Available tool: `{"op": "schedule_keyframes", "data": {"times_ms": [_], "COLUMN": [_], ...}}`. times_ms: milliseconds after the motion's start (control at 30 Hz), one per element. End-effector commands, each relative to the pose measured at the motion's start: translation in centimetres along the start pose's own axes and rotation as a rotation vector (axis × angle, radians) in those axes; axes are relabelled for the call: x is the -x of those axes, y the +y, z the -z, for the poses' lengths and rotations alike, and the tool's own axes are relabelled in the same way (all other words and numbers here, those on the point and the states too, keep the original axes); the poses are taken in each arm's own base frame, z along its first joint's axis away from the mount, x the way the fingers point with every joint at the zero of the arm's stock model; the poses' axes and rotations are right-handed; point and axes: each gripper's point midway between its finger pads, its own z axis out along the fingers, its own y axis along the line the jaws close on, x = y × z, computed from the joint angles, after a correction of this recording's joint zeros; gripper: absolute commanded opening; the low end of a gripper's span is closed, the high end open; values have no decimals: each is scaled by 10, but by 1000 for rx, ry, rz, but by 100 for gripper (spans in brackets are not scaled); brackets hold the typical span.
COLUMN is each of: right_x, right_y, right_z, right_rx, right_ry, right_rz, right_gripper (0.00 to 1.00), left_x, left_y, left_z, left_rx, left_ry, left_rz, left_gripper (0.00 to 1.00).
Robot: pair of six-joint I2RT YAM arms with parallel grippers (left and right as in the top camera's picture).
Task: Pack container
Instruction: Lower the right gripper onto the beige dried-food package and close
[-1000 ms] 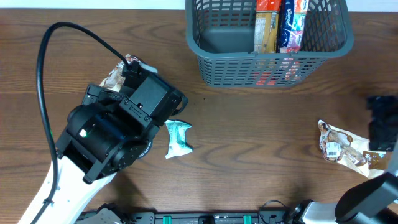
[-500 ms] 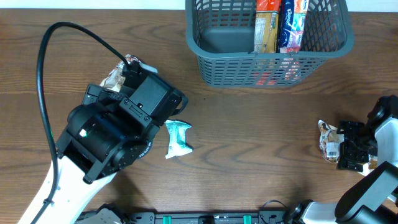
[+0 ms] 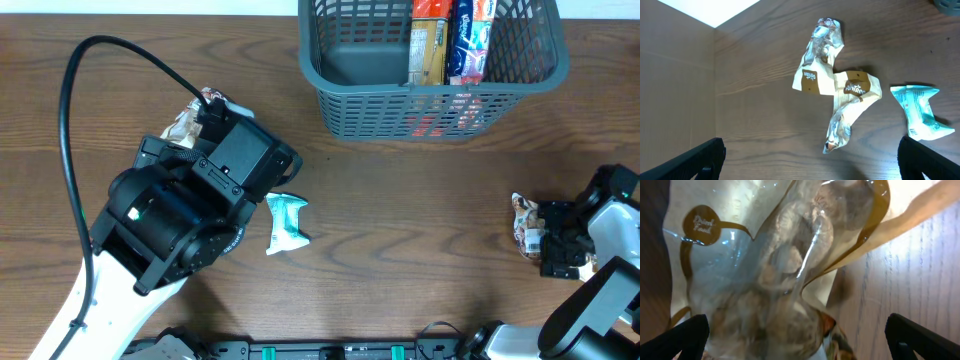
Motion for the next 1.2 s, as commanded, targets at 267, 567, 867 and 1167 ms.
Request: {"op": "schedule_keyframes", "data": {"times_ms": [267,567,867,1167], "right_x": [21,28,19,18], "right_y": [-1,-1,-14,-15], "right_z": [2,1,-20,-24], "right_rx": [8,18,12,14], "right_ry": [-88,-99,-95,-96], "right_rz": [100,100,105,110], "right_gripper": [99,99,99,82], "left_x": [-2,-6,-6,-5], "left_y": [2,3,3,3], "left_z": [0,0,0,0], "left_rx": [2,6,6,6], "left_ry": [9,23,23,23], "left_rz": [12,1,1,1], "left_gripper": [99,99,99,99]}}
